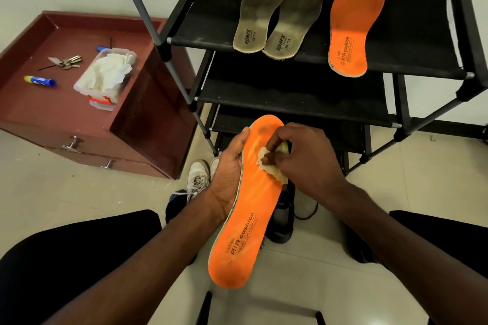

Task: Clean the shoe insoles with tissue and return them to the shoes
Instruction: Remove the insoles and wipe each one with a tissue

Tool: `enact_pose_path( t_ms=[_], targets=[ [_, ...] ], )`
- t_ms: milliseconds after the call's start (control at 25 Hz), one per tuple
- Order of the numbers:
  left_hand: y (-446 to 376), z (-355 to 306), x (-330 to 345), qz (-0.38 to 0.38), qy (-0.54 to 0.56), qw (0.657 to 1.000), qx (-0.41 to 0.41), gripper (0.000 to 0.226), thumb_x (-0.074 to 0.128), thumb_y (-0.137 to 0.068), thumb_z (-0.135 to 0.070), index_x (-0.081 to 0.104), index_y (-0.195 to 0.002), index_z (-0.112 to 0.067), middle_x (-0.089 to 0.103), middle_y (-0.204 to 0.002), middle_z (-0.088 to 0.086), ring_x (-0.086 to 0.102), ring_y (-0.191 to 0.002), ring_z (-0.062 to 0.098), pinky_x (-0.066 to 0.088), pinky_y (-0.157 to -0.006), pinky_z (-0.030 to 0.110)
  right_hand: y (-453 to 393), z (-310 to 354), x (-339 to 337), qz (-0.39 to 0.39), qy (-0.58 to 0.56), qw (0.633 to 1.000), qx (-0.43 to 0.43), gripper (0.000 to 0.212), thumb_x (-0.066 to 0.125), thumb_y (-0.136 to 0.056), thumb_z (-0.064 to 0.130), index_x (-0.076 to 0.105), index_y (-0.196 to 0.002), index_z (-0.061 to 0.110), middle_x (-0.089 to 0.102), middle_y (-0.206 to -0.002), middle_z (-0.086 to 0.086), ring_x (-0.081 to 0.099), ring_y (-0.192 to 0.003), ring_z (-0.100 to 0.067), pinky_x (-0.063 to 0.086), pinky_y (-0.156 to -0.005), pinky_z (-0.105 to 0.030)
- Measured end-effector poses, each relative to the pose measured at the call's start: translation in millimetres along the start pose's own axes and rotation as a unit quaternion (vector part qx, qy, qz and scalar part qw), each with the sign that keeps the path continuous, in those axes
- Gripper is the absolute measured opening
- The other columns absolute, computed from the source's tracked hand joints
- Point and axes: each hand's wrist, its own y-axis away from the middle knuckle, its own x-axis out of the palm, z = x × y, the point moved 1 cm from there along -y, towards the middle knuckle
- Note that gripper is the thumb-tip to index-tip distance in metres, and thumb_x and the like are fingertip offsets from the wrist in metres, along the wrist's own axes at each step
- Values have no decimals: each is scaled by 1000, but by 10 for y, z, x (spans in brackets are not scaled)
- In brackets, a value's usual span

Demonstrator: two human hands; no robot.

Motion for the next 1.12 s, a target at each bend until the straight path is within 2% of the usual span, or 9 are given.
enact_pose_path(
  t_ms=[200, 280, 400, 560, 680, 800, 920, 1000, 1120],
  targets=[
    [-8, 26, 12, 52, 13, 999, -11, 63, 38, -105, -57, 71, -133, -11, 63, -141, 22, 59, -132, 41, 32, -120, 63, -43, -8, -100, -135, -15, 990, 46, 11, 82, -86, 27, 75, -94, 25, 71, -99, 10, 66, -83, -6, 60, -72, -34],
    [-12, 14, 7, 30, 2, 1000, 5, 60, 40, -106, -54, 68, -136, -10, 64, -140, 20, 60, -131, 37, 38, -118, 57, 34, 79, 22, -120, -45, 991, 24, 7, 81, -86, 23, 74, -89, 24, 72, -95, 10, 66, -83, -8, 59, -74, -37],
    [-44, -7, -50, 57, 42, 997, 5, 67, 50, -105, -48, 45, -155, -4, 34, -162, 19, 33, -153, 39, 24, -127, 55, 149, 162, 116, -82, -14, 996, -28, 8, 81, -86, 24, 73, -86, 23, 71, -91, 11, 61, -84, -10, 53, -75, -36],
    [27, 8, 47, 46, 41, 998, -9, 59, 35, -108, -47, 70, -130, -4, 71, -128, 17, 69, -118, 31, 51, -107, 45, 55, 95, 38, -166, 95, 981, -20, 8, 80, -84, 19, 74, -90, 22, 73, -95, 6, 61, -92, -20, 46, -83, -41],
    [25, -46, 34, 40, 59, 997, 3, 56, 39, -107, -45, 66, -136, -4, 71, -125, 17, 68, -118, 30, 50, -109, 44, 155, 199, 175, -106, 17, 992, -63, 12, 82, -83, 18, 73, -87, 23, 72, -92, 9, 60, -90, -16, 48, -80, -44],
    [37, -15, 6, 20, 52, 998, -5, 56, 37, -108, -44, 66, -133, -3, 69, -127, 17, 69, -115, 30, 51, -106, 44, 224, 147, 165, -111, 128, 981, -98, 10, 81, -82, 20, 72, -87, 23, 71, -91, 8, 59, -89, -21, 35, -79, -37],
    [64, 48, 108, 36, 35, 999, -17, 64, 30, -110, -44, 83, -103, -9, 79, -105, 12, 76, -97, 24, 60, -93, 38, 101, 72, 53, -175, 144, 973, -32, 8, 75, -85, 17, 70, -88, 22, 71, -94, 5, 58, -92, -22, 29, -81, -37],
    [8, 52, 68, 48, 51, 997, -26, 70, 27, -111, -44, 83, -91, -7, 79, -92, 11, 77, -89, 22, 63, -85, 34, 96, 154, 142, -152, 85, 984, -33, 10, 77, -84, 17, 71, -88, 24, 72, -93, 8, 59, -94, -20, 34, -83, -39],
    [2, 28, 36, 62, 88, 994, -36, 59, 35, -111, -43, 74, -116, 1, 75, -111, 19, 74, -106, 29, 54, -106, 41, 234, 203, 241, -108, 100, 982, -118, 6, 76, -86, 22, 70, -87, 24, 71, -90, 9, 58, -91, -20, 36, -80, -40]
  ],
)
